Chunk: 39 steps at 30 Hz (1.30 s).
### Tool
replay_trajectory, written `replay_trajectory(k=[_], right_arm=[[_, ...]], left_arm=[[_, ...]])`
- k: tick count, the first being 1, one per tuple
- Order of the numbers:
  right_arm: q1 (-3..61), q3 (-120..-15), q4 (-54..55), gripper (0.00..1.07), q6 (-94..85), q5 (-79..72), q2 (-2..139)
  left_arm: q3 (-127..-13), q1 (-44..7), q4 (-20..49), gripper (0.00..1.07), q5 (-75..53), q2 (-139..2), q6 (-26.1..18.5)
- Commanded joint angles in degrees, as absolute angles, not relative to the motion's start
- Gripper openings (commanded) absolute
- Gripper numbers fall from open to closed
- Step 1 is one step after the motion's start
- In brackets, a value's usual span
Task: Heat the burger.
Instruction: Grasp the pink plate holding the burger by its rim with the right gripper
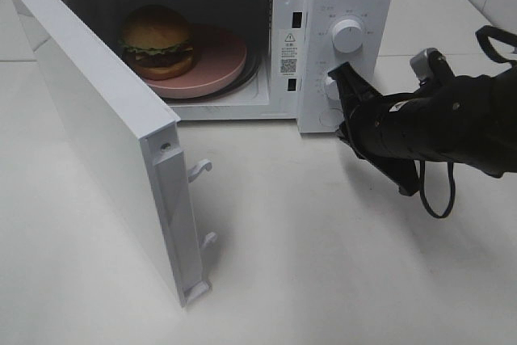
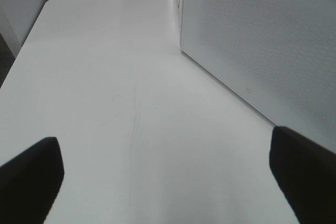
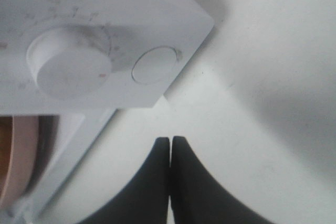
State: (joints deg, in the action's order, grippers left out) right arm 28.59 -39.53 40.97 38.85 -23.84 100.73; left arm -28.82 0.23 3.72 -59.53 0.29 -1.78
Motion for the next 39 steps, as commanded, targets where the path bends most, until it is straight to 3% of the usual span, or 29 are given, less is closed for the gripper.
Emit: replay_trajectory(k=[1, 14, 27, 39], right_arm=[[28.4, -39.5, 40.9, 0.00, 22.3, -16.8, 97.5], [28.2, -40.1, 37.8, 0.00, -10.3, 0.5, 91.7], [28.2, -49.6, 9.6, 0.00, -21.1, 27.2, 91.4], [28.3, -54.6, 2.0, 0.00, -45.8, 40.3, 91.4]], left_arm=[[-28.6, 0.3, 4.0, 1.00, -59.4, 1.4, -1.3], [-28.6, 0.3, 4.0, 1.00, -59.4, 1.4, -1.3], [-28.6, 0.3, 4.0, 1.00, -59.4, 1.4, -1.3], [-28.6, 0.3, 4.0, 1.00, -59.4, 1.4, -1.3]])
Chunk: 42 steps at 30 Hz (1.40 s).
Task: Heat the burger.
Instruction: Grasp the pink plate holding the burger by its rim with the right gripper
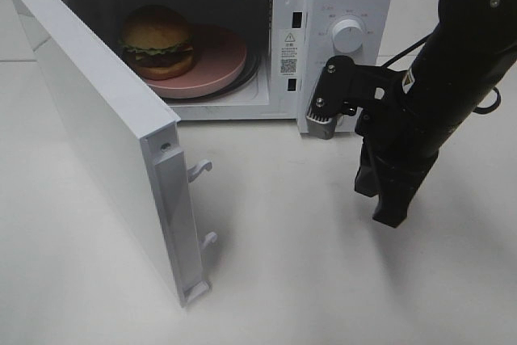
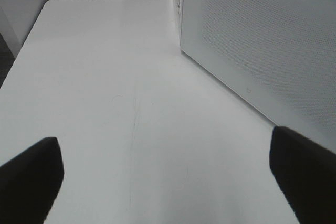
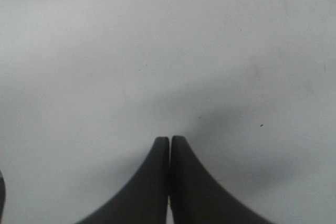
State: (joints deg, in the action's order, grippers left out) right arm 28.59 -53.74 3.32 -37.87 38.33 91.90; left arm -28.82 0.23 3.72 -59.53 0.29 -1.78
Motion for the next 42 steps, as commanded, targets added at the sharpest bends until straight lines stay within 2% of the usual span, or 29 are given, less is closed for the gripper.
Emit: replay_trajectory(k=[1, 10, 16, 17, 19, 20, 21, 22, 23, 24, 25, 26, 27, 29, 33, 42], right_arm=[[28.4, -55.1, 0.7, 0.01, -51.0, 40.5, 91.4], [28.4, -55.7, -4.9, 0.04, -67.0, 39.5, 91.4], [30.0, -55.7, -8.1, 0.15, -68.2, 36.9, 91.4], [31.3, -55.7, -10.0, 0.22, -68.2, 35.3, 91.4], [31.8, -55.7, -10.6, 0.25, -68.2, 34.5, 91.4], [32.7, -55.7, -11.7, 0.35, -68.1, 32.2, 91.4], [32.7, -55.7, -11.7, 0.35, -68.1, 32.2, 91.4], [33.4, -55.7, -11.7, 0.47, -68.1, 29.2, 91.4], [33.7, -55.7, -11.7, 0.53, -68.1, 27.7, 91.4], [33.7, -55.7, -11.7, 0.53, -68.1, 27.7, 91.4], [34.4, -56.1, -11.7, 0.66, -68.1, 25.9, 91.4], [34.5, -56.5, -11.7, 0.73, -68.1, 25.6, 91.4], [34.5, -56.5, -11.7, 0.73, -68.1, 25.6, 91.4], [35.1, -58.4, -11.9, 0.93, -68.2, 24.5, 91.6], [35.1, -60.3, -11.9, 0.96, -68.2, 24.1, 91.6], [38.0, -63.7, -12.1, 0.93, -68.4, 19.7, 93.7]], left_arm=[[-28.6, 0.3, 4.0, 1.00, -59.4, 1.4, -1.3], [-28.6, 0.3, 4.0, 1.00, -59.4, 1.4, -1.3], [-28.6, 0.3, 4.0, 1.00, -59.4, 1.4, -1.3], [-28.6, 0.3, 4.0, 1.00, -59.4, 1.4, -1.3], [-28.6, 0.3, 4.0, 1.00, -59.4, 1.4, -1.3], [-28.6, 0.3, 4.0, 1.00, -59.4, 1.4, -1.3], [-28.6, 0.3, 4.0, 1.00, -59.4, 1.4, -1.3], [-28.6, 0.3, 4.0, 1.00, -59.4, 1.4, -1.3], [-28.6, 0.3, 4.0, 1.00, -59.4, 1.4, -1.3], [-28.6, 0.3, 4.0, 1.00, -59.4, 1.4, -1.3], [-28.6, 0.3, 4.0, 1.00, -59.4, 1.4, -1.3], [-28.6, 0.3, 4.0, 1.00, -59.4, 1.4, -1.3], [-28.6, 0.3, 4.0, 1.00, -59.4, 1.4, -1.3], [-28.6, 0.3, 4.0, 1.00, -59.4, 1.4, -1.3], [-28.6, 0.3, 4.0, 1.00, -59.4, 1.4, -1.3], [-28.6, 0.3, 4.0, 1.00, -59.4, 1.4, -1.3]])
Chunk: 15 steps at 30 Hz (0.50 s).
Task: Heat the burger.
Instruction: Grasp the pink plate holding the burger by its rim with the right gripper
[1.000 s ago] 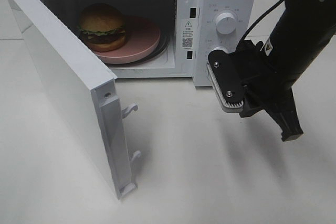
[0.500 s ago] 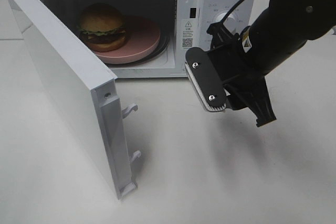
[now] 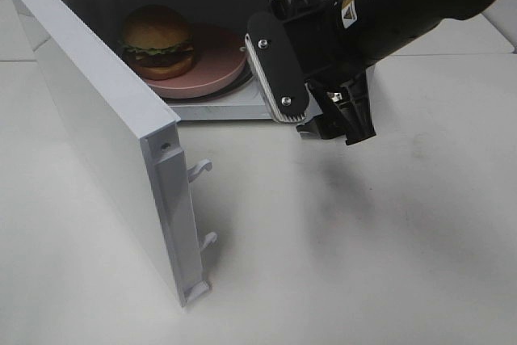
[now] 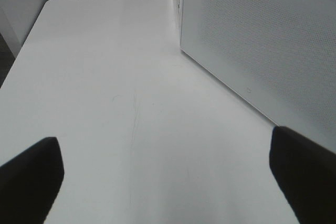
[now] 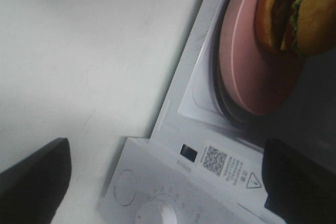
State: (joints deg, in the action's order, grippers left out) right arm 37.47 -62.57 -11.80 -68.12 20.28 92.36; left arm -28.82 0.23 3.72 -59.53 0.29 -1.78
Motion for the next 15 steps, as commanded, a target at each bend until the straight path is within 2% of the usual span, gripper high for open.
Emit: replay_trajectory(k=[1, 15], right_arm=[[38.0, -63.7, -12.1, 0.93, -68.4, 19.7, 93.7], [38.4, -72.9, -12.1, 0.89, -68.8, 16.6, 104.0]], left_arm=[[-28.6, 0.3, 4.0, 1.00, -59.4, 1.4, -1.3], [-28.6, 0.3, 4.0, 1.00, -59.4, 1.4, -1.3]])
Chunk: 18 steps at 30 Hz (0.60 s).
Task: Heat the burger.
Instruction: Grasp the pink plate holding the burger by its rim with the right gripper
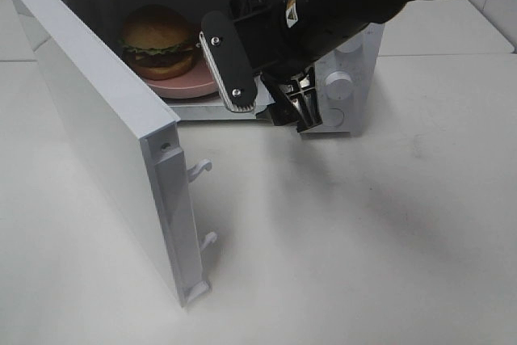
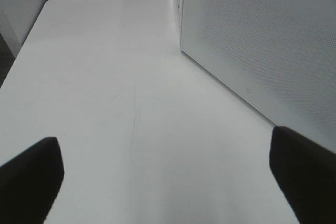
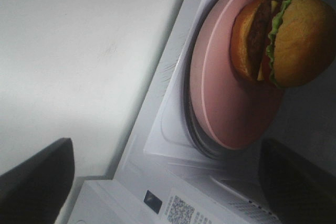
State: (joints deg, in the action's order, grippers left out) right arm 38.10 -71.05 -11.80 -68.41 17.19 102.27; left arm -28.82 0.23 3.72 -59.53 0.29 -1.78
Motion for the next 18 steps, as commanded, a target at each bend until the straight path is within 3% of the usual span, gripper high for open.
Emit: replay_trajectory(k=[1, 18], right_arm=[[38.4, -72.9, -12.1, 0.89, -68.8, 16.6, 104.0], [38.4, -85.7, -11.8, 0.86, -64.8, 15.4, 117.6]], left_arm=[[-28.6, 0.3, 4.0, 1.00, -59.4, 1.4, -1.3], [-28.6, 0.3, 4.0, 1.00, -59.4, 1.4, -1.3]])
